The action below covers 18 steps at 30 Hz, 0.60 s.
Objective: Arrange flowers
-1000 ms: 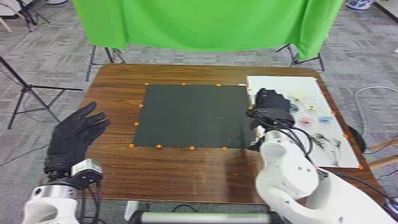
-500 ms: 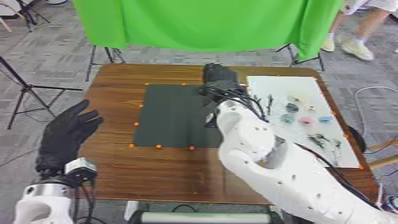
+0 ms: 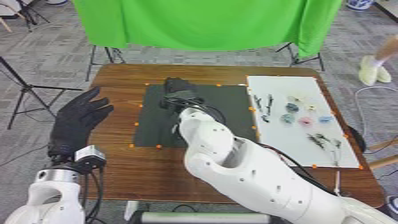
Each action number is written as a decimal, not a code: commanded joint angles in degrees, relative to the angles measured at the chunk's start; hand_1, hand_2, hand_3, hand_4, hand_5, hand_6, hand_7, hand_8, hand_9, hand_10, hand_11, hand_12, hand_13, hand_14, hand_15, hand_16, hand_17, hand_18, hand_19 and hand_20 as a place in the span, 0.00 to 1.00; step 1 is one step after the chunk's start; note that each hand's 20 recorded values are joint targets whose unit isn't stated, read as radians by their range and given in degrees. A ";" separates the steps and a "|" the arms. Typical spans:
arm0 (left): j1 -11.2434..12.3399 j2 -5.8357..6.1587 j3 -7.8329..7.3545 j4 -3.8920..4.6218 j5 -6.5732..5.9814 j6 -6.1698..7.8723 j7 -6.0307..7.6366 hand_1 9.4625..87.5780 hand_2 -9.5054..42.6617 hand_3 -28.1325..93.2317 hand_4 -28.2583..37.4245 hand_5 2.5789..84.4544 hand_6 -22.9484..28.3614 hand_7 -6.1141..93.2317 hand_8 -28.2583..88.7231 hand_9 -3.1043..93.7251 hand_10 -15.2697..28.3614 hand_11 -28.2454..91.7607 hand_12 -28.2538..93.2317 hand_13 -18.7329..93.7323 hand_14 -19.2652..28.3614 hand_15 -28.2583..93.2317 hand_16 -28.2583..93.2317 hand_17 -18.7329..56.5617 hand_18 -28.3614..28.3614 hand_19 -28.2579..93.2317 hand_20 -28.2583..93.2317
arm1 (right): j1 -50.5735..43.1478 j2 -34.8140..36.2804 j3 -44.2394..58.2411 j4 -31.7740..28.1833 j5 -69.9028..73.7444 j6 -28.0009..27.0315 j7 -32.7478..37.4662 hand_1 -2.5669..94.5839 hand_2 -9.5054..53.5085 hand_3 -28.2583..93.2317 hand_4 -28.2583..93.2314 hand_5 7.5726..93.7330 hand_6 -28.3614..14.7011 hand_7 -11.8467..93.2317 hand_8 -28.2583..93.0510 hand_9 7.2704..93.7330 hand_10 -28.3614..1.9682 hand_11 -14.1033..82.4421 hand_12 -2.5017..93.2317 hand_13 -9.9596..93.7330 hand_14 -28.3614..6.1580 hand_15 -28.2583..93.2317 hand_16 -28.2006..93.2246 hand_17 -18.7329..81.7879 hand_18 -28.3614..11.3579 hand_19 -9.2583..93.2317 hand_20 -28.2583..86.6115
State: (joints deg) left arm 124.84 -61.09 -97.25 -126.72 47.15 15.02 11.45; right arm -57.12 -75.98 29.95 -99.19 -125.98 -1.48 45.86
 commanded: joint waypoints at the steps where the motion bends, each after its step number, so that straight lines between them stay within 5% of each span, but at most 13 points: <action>1: -1.13 0.94 0.77 0.30 -0.22 0.13 0.72 0.19 0.26 0.91 0.11 0.46 0.64 0.23 0.15 0.43 0.81 0.49 0.32 0.42 0.96 0.67 0.16 0.13 0.91 0.70 0.25 | -2.02 -2.86 -0.07 2.66 -2.83 -1.24 -0.35 0.51 0.00 0.97 0.01 0.90 0.55 0.40 0.41 0.88 0.51 0.73 0.32 0.88 0.56 0.94 0.39 0.69 0.08 1.00 0.85; 7: -2.11 1.45 1.44 0.27 -0.51 0.76 2.13 0.19 0.26 0.91 0.11 0.46 0.64 0.23 0.15 0.43 0.81 0.49 0.32 0.42 0.96 0.67 0.16 0.13 0.91 0.71 0.25 | -6.06 -5.45 2.84 4.45 -5.29 -7.26 -2.79 0.51 0.00 0.97 0.01 0.90 0.55 0.40 0.41 0.88 0.51 0.73 0.32 0.88 0.56 0.94 0.39 0.69 0.08 1.00 0.85; 14: -3.82 1.65 2.01 0.62 -0.49 0.08 2.38 0.20 0.27 0.91 0.11 0.46 0.64 0.22 0.15 0.43 0.81 0.49 0.32 0.42 0.96 0.67 0.16 0.14 0.92 0.71 0.26 | -2.95 -3.95 -1.79 6.58 -1.04 -8.24 -1.66 0.51 0.00 0.96 0.01 0.89 0.55 0.40 0.39 0.87 0.51 0.73 0.31 0.88 0.55 0.94 0.39 0.68 0.09 1.00 0.84; 18: -3.32 2.04 1.85 0.42 -0.84 0.98 3.12 0.20 0.27 0.91 0.11 0.46 0.64 0.22 0.15 0.43 0.81 0.49 0.32 0.42 0.96 0.67 0.16 0.14 0.92 0.71 0.26 | -4.25 -4.88 -0.70 6.35 -1.20 -9.52 -2.77 0.52 0.01 0.95 0.00 0.89 0.56 0.39 0.36 0.87 0.52 0.73 0.31 0.88 0.55 0.93 0.39 0.68 0.09 1.00 0.84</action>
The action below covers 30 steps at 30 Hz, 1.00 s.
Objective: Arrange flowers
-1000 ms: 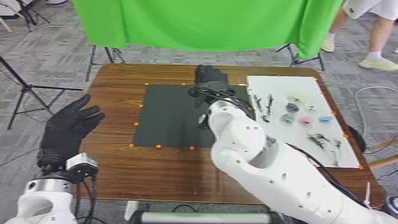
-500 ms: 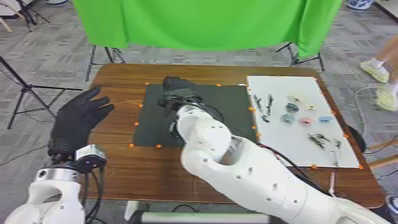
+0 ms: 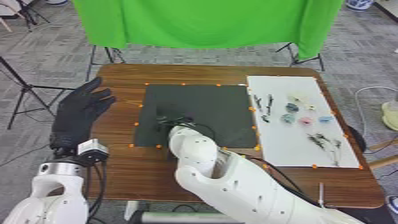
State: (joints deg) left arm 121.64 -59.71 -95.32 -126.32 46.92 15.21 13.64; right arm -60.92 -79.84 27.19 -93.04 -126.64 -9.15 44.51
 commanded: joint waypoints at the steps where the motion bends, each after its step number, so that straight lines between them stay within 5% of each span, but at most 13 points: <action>1: 0.17 0.60 -0.29 -0.06 -0.63 0.55 1.01 0.20 0.27 0.91 0.11 0.46 0.64 0.22 0.15 0.43 0.81 0.49 0.32 0.42 0.96 0.67 0.16 0.14 0.92 0.71 0.26 | -0.06 -0.92 1.45 0.14 -0.07 -1.41 -0.93 0.52 0.00 0.94 0.00 0.89 0.56 0.39 0.36 0.87 0.52 0.73 0.31 0.88 0.54 0.93 0.39 0.68 0.09 1.00 0.83; 8: -0.86 0.28 0.01 0.37 -0.20 -0.50 0.10 0.20 0.26 0.91 0.12 0.46 0.64 0.22 0.15 0.43 0.81 0.49 0.32 0.42 0.96 0.67 0.16 0.14 0.92 0.71 0.26 | 2.33 -0.61 0.15 1.40 3.36 1.47 1.85 0.53 0.00 0.94 0.00 0.90 0.56 0.39 0.35 0.87 0.53 0.72 0.30 0.88 0.54 0.93 0.39 0.67 0.09 1.00 0.83; 22: -0.47 0.15 -0.37 0.39 -0.20 -0.87 0.36 0.20 0.26 0.91 0.12 0.46 0.64 0.22 0.15 0.43 0.81 0.49 0.32 0.42 0.96 0.67 0.16 0.14 0.91 0.71 0.26 | 2.42 -0.46 0.21 1.42 5.88 -0.26 3.32 0.50 0.00 0.91 0.00 0.86 0.57 0.40 0.32 0.84 0.52 0.72 0.31 0.86 0.54 0.93 0.38 0.66 0.11 1.00 0.82; 30: 4.50 -0.22 -4.50 -0.72 -0.30 0.05 0.37 0.20 0.26 0.91 0.11 0.46 0.64 0.22 0.15 0.43 0.81 0.49 0.32 0.42 0.96 0.67 0.16 0.14 0.92 0.71 0.26 | 2.29 0.33 0.63 -0.69 7.11 1.12 2.71 0.43 0.00 0.91 0.00 0.81 0.55 0.42 0.29 0.80 0.47 0.76 0.27 0.83 0.53 0.93 0.38 0.64 0.11 1.00 0.82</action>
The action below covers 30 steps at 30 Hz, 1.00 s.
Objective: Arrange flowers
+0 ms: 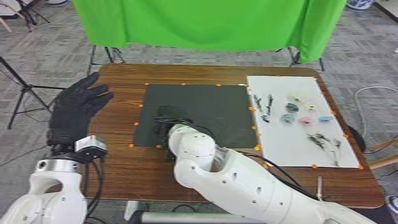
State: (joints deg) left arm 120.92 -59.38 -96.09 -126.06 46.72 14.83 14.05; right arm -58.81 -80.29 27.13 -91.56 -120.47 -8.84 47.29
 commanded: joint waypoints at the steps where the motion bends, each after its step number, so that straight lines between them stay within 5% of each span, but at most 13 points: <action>1: 5.94 -0.57 -4.17 -1.10 -0.16 0.54 0.08 0.19 0.26 0.91 0.11 0.46 0.64 0.22 0.15 0.43 0.81 0.49 0.32 0.42 0.96 0.67 0.16 0.14 0.92 0.71 0.26 | 0.57 1.02 0.40 -2.39 1.01 1.54 -0.45 0.41 0.00 0.92 0.00 0.81 0.56 0.42 0.29 0.80 0.46 0.76 0.26 0.83 0.53 0.93 0.37 0.64 0.12 1.00 0.82; 6: 10.58 -1.75 -6.11 -2.17 -0.18 0.98 0.00 0.19 0.27 0.91 0.10 0.46 0.64 0.22 0.15 0.43 0.81 0.49 0.32 0.42 0.96 0.68 0.16 0.14 0.92 0.72 0.26 | 0.89 1.42 0.96 -3.69 1.10 3.21 -1.39 0.32 0.12 0.93 0.02 0.80 0.56 0.41 0.14 0.78 0.41 0.76 0.25 0.82 0.51 0.94 0.37 0.63 0.12 1.00 0.82; 10: 14.03 -2.56 -7.33 -3.10 -0.66 1.83 1.04 0.18 0.27 0.91 0.09 0.46 0.64 0.22 0.15 0.43 0.81 0.49 0.32 0.42 0.96 0.68 0.16 0.14 0.93 0.72 0.26 | 0.80 2.02 1.34 -5.07 0.67 4.42 -2.93 0.27 0.20 0.93 0.02 0.80 0.53 0.40 0.12 0.77 0.37 0.76 0.25 0.81 0.49 0.94 0.37 0.63 0.11 1.00 0.82; 17: 16.42 -4.11 -7.81 -3.87 -0.75 2.21 1.35 0.17 0.28 0.90 0.08 0.46 0.64 0.22 0.16 0.43 0.81 0.49 0.32 0.42 0.96 0.68 0.16 0.14 0.93 0.72 0.26 | -2.16 2.94 4.90 -8.17 -0.05 2.78 -4.42 0.24 0.27 0.92 0.03 0.80 0.51 0.39 0.13 0.76 0.33 0.75 0.25 0.80 0.46 0.94 0.37 0.62 0.11 1.00 0.83; 18: 15.52 -4.50 -7.76 -3.44 -0.26 1.17 0.44 0.17 0.28 0.90 0.08 0.46 0.64 0.22 0.16 0.43 0.81 0.49 0.32 0.42 0.96 0.68 0.16 0.14 0.93 0.72 0.26 | -2.24 4.09 5.10 -9.35 0.44 3.78 -3.51 0.23 0.27 0.92 0.03 0.79 0.51 0.38 0.13 0.76 0.32 0.75 0.25 0.80 0.45 0.94 0.36 0.62 0.11 1.00 0.83; 20: 17.18 -4.87 -8.20 -4.12 -0.41 1.65 0.89 0.17 0.28 0.90 0.08 0.46 0.64 0.22 0.16 0.43 0.81 0.49 0.32 0.42 0.96 0.68 0.16 0.14 0.93 0.72 0.26 | -2.51 5.66 5.94 -11.27 1.53 4.09 -4.21 0.23 0.27 0.92 0.04 0.79 0.51 0.38 0.13 0.76 0.32 0.74 0.25 0.80 0.45 0.93 0.36 0.62 0.11 1.00 0.83; 28: 18.29 -5.53 -7.01 -4.42 -0.41 1.60 1.15 0.17 0.28 0.91 0.08 0.46 0.64 0.22 0.15 0.43 0.81 0.49 0.32 0.42 0.96 0.68 0.16 0.14 0.92 0.72 0.26 | -13.93 16.18 19.60 -24.31 2.98 2.71 -3.16 0.23 0.28 0.93 0.04 0.77 0.50 0.37 0.13 0.74 0.28 0.73 0.24 0.77 0.41 0.92 0.35 0.58 0.09 1.00 0.76; 30: 18.85 -6.26 -7.00 -4.33 -0.63 0.98 1.10 0.17 0.28 0.91 0.08 0.46 0.64 0.22 0.16 0.43 0.81 0.49 0.32 0.42 0.96 0.68 0.16 0.14 0.92 0.72 0.26 | -17.07 22.26 20.54 -27.97 1.93 7.35 -1.03 0.24 0.27 0.93 0.04 0.76 0.49 0.37 0.13 0.73 0.28 0.73 0.24 0.77 0.40 0.92 0.35 0.57 0.09 1.00 0.75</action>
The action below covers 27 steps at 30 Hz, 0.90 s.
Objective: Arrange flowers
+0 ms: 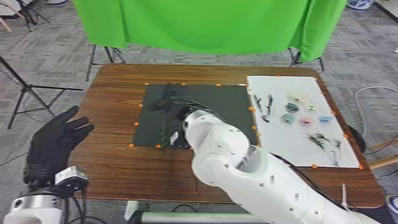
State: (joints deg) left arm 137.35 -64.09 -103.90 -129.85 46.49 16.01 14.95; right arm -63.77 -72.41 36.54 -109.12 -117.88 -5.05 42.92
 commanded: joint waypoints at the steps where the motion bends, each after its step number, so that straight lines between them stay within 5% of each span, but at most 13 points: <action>1: 2.97 -1.82 0.87 -0.68 -0.28 0.17 0.15 0.17 0.28 0.91 0.08 0.46 0.64 0.22 0.16 0.43 0.81 0.49 0.32 0.42 0.96 0.68 0.16 0.14 0.92 0.72 0.26 | -15.03 15.19 13.35 -11.49 -2.72 3.25 3.75 0.24 0.27 0.93 0.04 0.76 0.49 0.37 0.13 0.72 0.28 0.73 0.24 0.76 0.40 0.92 0.35 0.57 0.09 1.00 0.74; 5: 3.91 -2.95 0.30 -0.93 0.06 -0.51 -0.07 0.17 0.28 0.91 0.08 0.46 0.64 0.22 0.15 0.43 0.81 0.49 0.32 0.42 0.96 0.68 0.16 0.14 0.92 0.72 0.26 | -21.47 21.76 16.51 -15.08 -6.28 9.98 7.25 0.25 0.24 0.93 0.04 0.74 0.48 0.37 0.13 0.71 0.27 0.73 0.24 0.75 0.40 0.92 0.35 0.56 0.09 1.00 0.73; 12: 2.67 -2.41 0.83 -0.89 0.17 -0.81 -0.32 0.17 0.28 0.91 0.08 0.46 0.64 0.22 0.15 0.43 0.81 0.49 0.32 0.42 0.96 0.68 0.16 0.14 0.92 0.72 0.26 | -28.61 29.18 21.37 -15.70 -12.23 17.01 17.31 0.26 0.22 0.93 0.04 0.73 0.47 0.37 0.12 0.70 0.28 0.74 0.24 0.75 0.41 0.92 0.35 0.55 0.10 1.00 0.73; 27: 2.54 -1.67 3.00 -0.71 0.00 -0.60 0.47 0.18 0.28 0.91 0.08 0.46 0.64 0.22 0.15 0.43 0.81 0.49 0.32 0.42 0.96 0.68 0.16 0.14 0.92 0.72 0.26 | -42.73 35.66 33.42 -14.73 -17.79 15.69 26.64 0.28 0.15 0.94 0.03 0.65 0.42 0.36 0.13 0.63 0.25 0.76 0.23 0.73 0.42 0.93 0.34 0.55 0.10 1.00 0.73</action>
State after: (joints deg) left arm 138.95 -66.15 -101.43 -130.49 46.59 15.82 14.95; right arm -101.20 -39.31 67.09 -124.47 -134.07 12.46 66.94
